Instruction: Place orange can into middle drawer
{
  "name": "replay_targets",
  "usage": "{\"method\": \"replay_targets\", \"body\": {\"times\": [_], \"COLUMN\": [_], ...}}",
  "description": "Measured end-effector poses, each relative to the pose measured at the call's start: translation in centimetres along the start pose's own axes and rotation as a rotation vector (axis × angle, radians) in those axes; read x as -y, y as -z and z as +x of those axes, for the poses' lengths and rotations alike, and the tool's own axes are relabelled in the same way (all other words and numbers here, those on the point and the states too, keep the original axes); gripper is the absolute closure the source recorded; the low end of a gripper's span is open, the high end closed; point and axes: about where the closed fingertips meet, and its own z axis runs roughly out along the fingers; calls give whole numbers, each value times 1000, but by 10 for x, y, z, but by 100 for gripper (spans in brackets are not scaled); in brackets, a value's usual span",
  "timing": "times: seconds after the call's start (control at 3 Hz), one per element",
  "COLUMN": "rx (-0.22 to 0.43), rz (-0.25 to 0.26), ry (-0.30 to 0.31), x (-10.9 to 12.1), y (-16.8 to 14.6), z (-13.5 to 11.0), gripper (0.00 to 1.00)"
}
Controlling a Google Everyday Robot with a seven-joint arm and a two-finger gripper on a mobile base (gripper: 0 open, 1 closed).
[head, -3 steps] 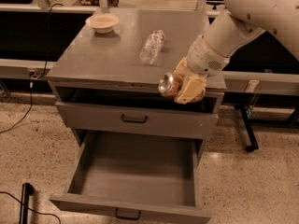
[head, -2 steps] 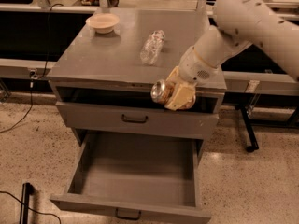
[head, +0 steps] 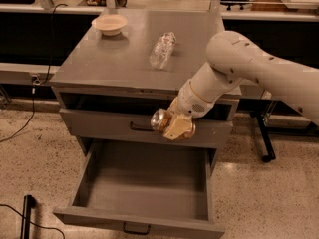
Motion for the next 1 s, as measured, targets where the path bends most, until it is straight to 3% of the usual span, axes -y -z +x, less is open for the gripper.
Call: {"method": "replay_targets", "body": {"times": [0.33, 0.67, 1.0], "rx": [48, 142, 226], "rz": [45, 8, 48], "ry": [-95, -250, -298], "x": [5, -26, -24], "y": [-34, -111, -158], "z": [17, 64, 86], "gripper": [100, 100, 100]}}
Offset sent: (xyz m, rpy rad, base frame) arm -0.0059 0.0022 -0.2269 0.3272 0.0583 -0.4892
